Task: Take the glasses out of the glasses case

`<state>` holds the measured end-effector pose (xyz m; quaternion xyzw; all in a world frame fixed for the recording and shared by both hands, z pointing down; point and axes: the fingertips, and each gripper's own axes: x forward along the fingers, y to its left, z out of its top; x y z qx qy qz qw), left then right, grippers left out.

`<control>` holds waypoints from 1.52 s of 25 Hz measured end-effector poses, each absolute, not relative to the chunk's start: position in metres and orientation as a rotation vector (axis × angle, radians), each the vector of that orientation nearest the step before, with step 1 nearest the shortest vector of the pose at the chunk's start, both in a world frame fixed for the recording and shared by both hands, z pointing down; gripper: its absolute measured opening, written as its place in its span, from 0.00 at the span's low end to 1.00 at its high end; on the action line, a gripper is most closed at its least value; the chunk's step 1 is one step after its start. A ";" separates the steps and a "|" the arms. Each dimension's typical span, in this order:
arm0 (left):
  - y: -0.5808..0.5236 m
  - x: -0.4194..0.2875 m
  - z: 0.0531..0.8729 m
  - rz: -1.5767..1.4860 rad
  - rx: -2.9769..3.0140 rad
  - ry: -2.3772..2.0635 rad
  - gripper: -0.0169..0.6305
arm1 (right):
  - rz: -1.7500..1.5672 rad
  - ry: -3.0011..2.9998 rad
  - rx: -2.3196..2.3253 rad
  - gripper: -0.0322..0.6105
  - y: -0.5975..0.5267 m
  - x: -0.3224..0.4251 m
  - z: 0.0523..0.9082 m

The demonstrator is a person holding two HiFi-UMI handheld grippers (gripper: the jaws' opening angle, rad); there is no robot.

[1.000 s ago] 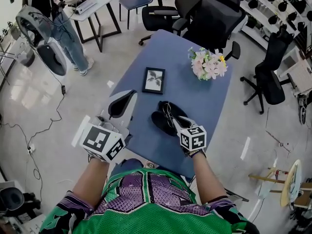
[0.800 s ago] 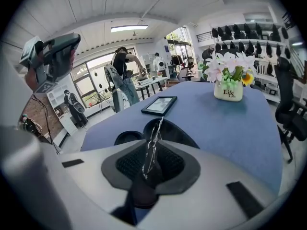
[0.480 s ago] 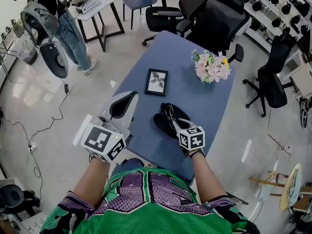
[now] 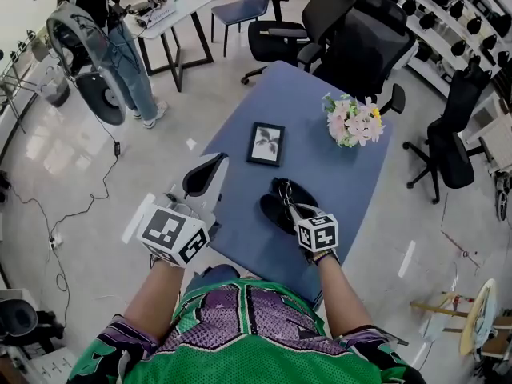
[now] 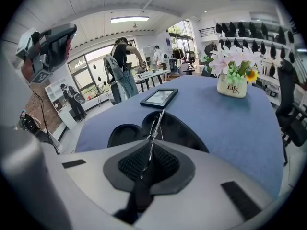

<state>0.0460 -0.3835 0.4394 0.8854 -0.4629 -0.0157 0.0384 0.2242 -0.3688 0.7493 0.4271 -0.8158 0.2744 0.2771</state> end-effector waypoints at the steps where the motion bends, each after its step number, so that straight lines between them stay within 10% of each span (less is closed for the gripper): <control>1: -0.383 0.045 0.439 -0.048 2.716 -1.424 0.05 | 0.734 -2.190 1.148 0.08 -0.368 0.224 0.749; 38: -0.370 0.021 0.392 -0.117 2.789 -1.386 0.05 | 0.542 -2.236 1.430 0.06 -0.384 0.237 0.639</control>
